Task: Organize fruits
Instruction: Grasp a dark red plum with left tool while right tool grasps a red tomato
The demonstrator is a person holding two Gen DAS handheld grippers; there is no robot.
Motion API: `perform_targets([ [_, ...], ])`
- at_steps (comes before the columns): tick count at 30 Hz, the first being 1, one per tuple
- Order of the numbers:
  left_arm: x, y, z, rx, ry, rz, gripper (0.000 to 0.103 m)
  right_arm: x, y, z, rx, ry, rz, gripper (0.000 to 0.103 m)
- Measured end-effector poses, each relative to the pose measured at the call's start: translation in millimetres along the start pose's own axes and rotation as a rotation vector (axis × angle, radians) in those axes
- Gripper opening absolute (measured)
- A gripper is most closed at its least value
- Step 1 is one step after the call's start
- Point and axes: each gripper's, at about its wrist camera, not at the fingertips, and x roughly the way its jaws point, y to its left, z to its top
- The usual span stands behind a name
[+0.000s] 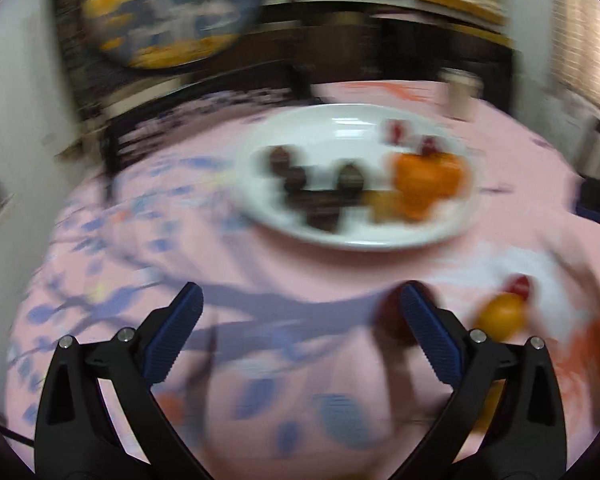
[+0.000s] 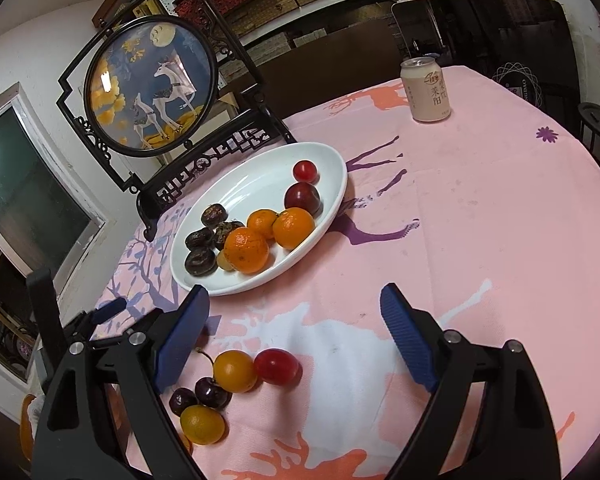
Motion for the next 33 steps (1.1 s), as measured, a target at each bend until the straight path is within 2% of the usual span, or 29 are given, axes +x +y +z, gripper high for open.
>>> perform_targets([
  [2,1.4,23.6,-2.5,-0.096,0.025,-0.031,0.100,-1.2,3.0,-0.6,-0.012,-0.002,0.010,0.088],
  [4,-2.9,33.3,-4.5,-0.148,0.021,-0.079,0.100,-1.9,6.6,-1.9,-0.033,-0.007,0.009,0.088],
  [7,-5.4,19.6,-6.2,-0.076,0.002,-0.060,0.100,-0.2,8.7,-2.8,-0.045,-0.003,0.001,0.088],
  [9,-1.7,6.4,-9.4,-0.024,0.022,-0.045,0.098,0.9,7.7,-2.9,-0.040,0.001,-0.001,0.088],
  [12,4.6,-4.8,-16.4,0.036,0.055,-0.026,0.080,1.0,7.8,-3.2,-0.043,0.001,-0.001,0.088],
  [13,5.5,-5.5,-19.0,0.039,0.068,-0.027,0.077,1.3,8.6,-3.7,-0.046,0.003,0.003,0.088],
  [17,6.0,3.0,-23.6,0.007,0.083,-0.035,0.067,4.0,11.9,-6.4,-0.064,0.020,0.003,0.088],
  [19,6.1,8.2,-27.0,-0.018,0.100,-0.048,0.054,8.3,12.5,-10.1,-0.066,0.049,0.010,0.088],
  [22,4.1,9.5,-32.4,-0.031,0.116,-0.091,0.045,15.0,17.3,-18.2,-0.089,0.102,0.023,0.087],
  [24,1.6,7.2,-34.9,-0.020,0.113,-0.093,0.040,18.5,21.9,-23.8,-0.113,0.130,0.033,0.082],
  [25,0.6,5.9,-35.5,-0.015,0.110,-0.091,0.040,23.4,23.6,-27.2,-0.120,0.164,0.050,0.074],
  [28,1.2,6.6,-34.8,-0.021,0.113,-0.096,0.040,33.5,23.7,-32.2,-0.113,0.219,0.070,0.058],
  [33,1.6,6.7,-33.7,-0.018,0.115,-0.094,0.040,37.9,16.6,-34.4,-0.081,0.230,0.062,0.052],
])
